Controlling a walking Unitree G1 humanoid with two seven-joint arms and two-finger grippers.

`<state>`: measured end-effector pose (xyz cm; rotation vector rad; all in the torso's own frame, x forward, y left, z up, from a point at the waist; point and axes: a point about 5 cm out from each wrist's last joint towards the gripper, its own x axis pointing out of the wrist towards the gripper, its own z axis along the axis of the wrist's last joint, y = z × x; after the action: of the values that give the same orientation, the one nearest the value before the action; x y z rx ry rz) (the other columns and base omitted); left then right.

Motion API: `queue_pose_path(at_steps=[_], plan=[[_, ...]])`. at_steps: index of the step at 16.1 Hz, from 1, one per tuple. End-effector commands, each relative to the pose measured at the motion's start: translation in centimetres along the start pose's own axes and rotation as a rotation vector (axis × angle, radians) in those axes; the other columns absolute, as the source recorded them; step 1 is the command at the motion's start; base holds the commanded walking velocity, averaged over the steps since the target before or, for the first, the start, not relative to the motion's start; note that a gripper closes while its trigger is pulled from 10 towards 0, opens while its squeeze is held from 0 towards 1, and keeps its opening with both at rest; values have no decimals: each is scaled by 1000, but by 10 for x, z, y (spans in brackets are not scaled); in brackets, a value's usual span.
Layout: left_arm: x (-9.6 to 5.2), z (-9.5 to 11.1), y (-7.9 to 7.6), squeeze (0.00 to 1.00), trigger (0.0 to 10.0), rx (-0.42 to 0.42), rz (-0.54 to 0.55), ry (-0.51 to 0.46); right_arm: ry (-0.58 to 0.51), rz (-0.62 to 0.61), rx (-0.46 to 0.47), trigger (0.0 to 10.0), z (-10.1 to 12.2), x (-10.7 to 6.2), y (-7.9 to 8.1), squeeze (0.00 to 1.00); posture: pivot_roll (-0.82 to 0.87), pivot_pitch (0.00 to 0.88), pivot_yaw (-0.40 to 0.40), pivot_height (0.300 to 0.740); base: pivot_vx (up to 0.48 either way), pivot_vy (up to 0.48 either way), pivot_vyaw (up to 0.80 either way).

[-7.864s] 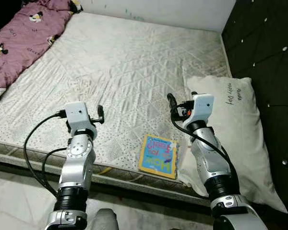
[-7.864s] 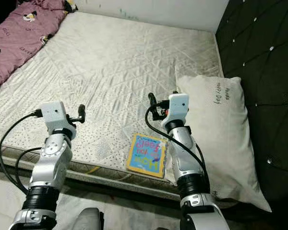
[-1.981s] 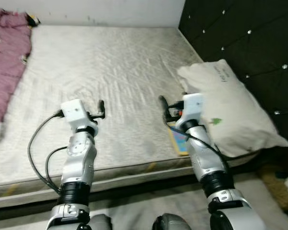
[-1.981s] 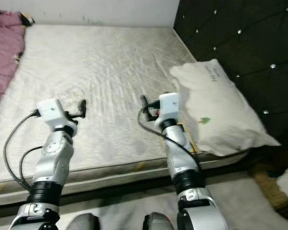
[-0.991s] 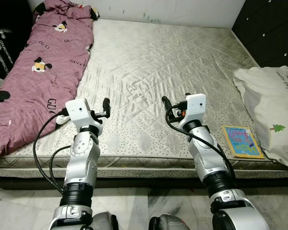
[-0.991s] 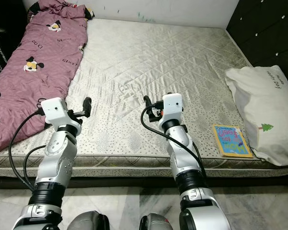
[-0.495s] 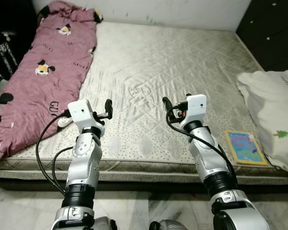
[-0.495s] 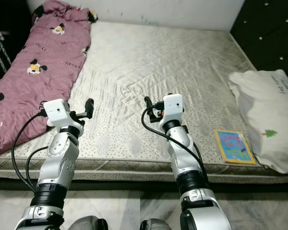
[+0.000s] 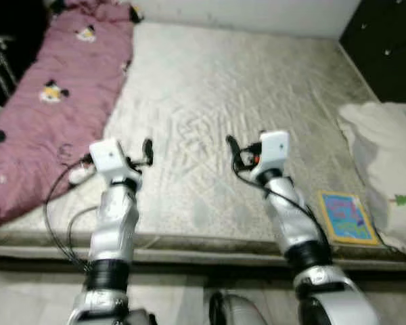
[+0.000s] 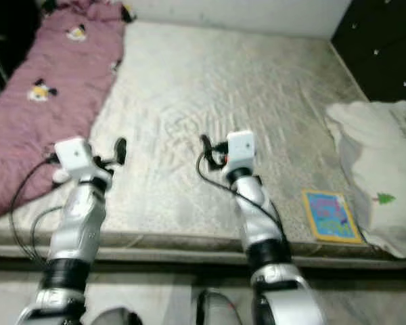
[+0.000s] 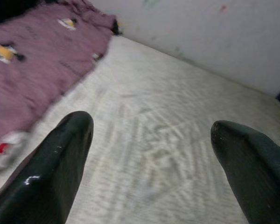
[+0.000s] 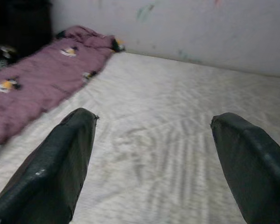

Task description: Clean up the room

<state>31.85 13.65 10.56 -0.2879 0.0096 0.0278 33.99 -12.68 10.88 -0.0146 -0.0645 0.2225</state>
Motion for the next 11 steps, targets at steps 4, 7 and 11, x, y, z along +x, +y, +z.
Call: queue_pose_path(at_steps=[4, 7, 11], plan=[[2, 3, 2, 0, 10000, 12, -6, -2, -14, -12, 5, 10000, 5, 4, 0, 0, -18, 70, -67, 740, 64, 0, 0], [2, 4, 1, 0, 10000, 11, -11, -6, -2, -23, 12, 10000, 3, 4, -1, 0, -17, 71, -66, 740, 270, 0, -467], [2, 3, 2, 0, 10000, 14, -11, 2, -5, -27, 10, 10000, 4, 4, -2, 0, -18, 71, -64, 740, 209, 0, -400]])
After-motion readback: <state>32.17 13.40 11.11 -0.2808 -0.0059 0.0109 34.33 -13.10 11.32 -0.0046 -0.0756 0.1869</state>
